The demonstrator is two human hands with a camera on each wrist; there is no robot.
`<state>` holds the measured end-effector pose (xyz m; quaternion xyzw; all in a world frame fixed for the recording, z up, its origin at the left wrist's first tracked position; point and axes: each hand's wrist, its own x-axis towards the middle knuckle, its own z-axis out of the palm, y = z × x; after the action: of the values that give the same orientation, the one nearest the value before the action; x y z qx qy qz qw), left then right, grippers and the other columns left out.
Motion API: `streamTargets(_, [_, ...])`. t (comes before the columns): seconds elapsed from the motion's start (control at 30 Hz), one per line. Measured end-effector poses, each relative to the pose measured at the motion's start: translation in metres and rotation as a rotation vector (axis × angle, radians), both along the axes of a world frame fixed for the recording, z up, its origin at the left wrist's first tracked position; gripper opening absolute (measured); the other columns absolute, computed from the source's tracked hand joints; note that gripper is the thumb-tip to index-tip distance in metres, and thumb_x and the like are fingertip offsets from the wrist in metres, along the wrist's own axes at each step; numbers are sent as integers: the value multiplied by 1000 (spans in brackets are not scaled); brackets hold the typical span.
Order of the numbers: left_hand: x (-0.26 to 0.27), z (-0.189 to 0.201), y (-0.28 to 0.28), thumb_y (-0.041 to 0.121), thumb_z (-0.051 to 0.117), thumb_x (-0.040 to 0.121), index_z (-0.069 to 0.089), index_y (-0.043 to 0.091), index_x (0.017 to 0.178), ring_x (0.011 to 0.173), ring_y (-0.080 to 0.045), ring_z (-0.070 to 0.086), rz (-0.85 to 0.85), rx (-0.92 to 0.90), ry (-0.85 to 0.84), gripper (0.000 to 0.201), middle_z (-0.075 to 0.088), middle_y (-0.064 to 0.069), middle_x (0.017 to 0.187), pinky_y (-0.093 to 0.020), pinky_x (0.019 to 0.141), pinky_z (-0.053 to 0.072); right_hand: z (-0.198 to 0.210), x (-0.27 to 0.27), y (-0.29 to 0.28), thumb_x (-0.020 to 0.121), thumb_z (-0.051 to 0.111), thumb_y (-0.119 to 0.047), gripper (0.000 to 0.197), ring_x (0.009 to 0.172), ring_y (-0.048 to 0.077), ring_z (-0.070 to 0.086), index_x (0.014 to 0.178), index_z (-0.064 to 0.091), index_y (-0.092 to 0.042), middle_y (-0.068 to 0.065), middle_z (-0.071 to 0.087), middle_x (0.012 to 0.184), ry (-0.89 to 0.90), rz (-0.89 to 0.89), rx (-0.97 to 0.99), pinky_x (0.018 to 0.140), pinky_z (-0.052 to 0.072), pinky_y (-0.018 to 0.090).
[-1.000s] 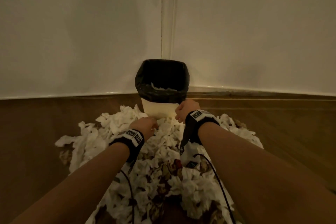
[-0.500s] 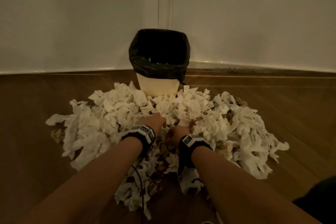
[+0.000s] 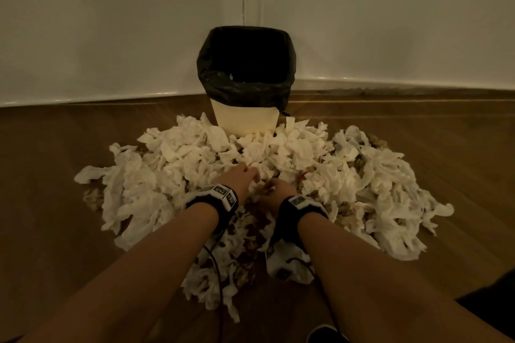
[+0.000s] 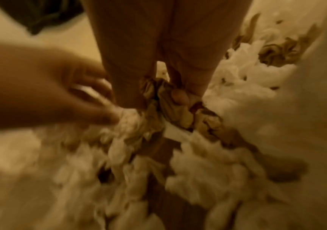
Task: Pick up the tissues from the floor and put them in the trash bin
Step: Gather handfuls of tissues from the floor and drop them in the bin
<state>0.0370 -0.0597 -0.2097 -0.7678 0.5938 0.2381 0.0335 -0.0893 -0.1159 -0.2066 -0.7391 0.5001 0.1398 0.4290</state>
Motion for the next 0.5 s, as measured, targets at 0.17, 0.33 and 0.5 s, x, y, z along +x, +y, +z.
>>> streamTargets(0.17, [-4,-6,5,25,64,81,36,31,130,101,-32,48,-44,62,-75,57,32,-8,126,-39,81,49,11,-11,-12,94,45,-28,25,78,26,53,84,57,-8,8,53,73,-149,-344,-53,69,41,31])
streamTargets(0.33, [-13,-12,6,28,60,83,22,40,137,102,-32,49,-34,72,-124,67,28,-9,131,-37,74,48,8,-12,-15,90,49,-49,46,100,28,56,115,57,-11,11,58,114,-194,-486,25,87,45,36])
streamTargets(0.5, [-14,-14,6,19,57,86,35,26,137,112,-31,50,-50,93,-155,56,34,-10,136,-38,84,46,0,-9,-16,81,57,-60,75,113,30,54,137,45,-12,5,56,124,-230,-539,24,95,49,45])
